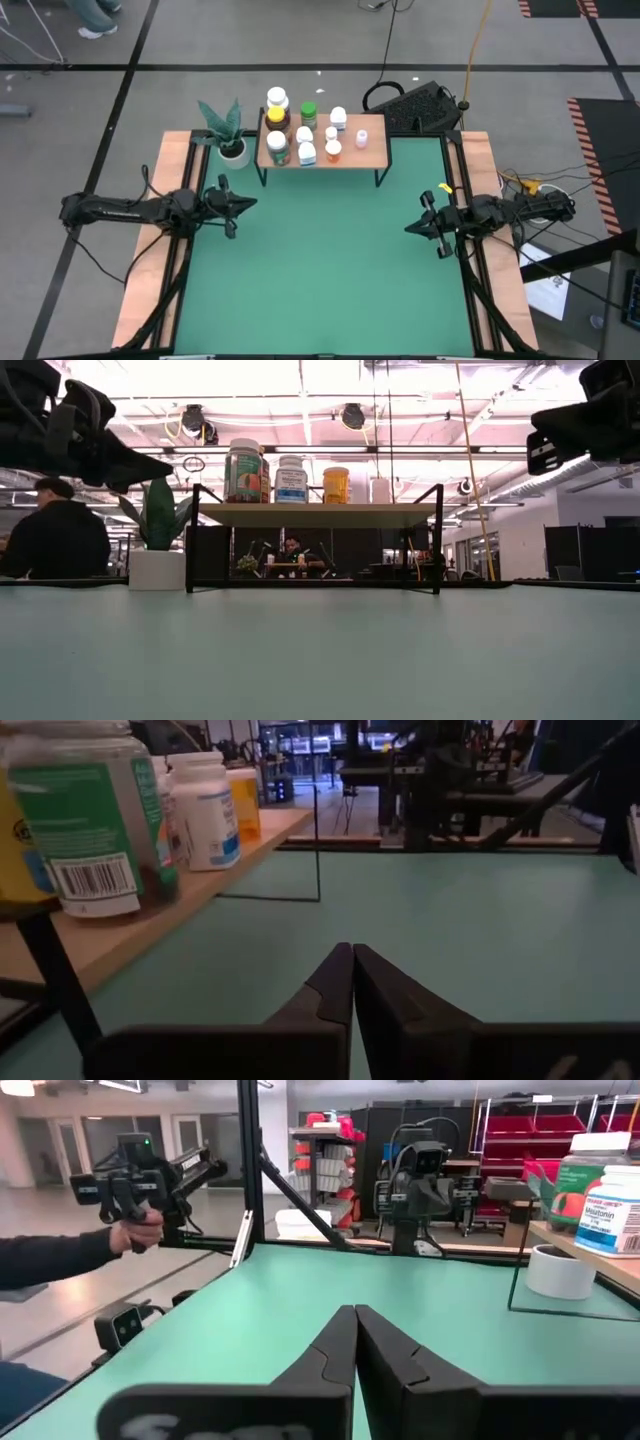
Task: Pick and place medicine bottles onto shelf by color
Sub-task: Return to Home Position
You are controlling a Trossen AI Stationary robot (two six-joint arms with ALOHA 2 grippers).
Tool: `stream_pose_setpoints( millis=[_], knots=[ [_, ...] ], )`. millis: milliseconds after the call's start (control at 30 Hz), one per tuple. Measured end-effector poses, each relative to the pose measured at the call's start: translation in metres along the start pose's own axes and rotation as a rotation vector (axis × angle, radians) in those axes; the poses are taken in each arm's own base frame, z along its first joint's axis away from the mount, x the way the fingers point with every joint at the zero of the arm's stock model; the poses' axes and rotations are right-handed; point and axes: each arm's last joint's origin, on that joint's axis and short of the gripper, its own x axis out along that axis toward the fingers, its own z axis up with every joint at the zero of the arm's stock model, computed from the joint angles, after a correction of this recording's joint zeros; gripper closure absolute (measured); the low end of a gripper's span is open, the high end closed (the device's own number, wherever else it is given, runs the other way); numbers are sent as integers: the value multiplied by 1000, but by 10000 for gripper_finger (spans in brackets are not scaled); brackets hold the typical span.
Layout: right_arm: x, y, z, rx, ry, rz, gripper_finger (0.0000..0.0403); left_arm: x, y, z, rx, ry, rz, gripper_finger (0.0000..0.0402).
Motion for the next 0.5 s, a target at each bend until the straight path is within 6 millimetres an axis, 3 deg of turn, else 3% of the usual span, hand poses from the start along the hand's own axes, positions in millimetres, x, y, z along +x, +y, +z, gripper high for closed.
stream_pose_setpoints(
  millis=[500],
  knots=[
    [0, 0, -2, -63, 23, -4, 403, -8, -4, -8, -52, 80, -186, 387]
  ],
)
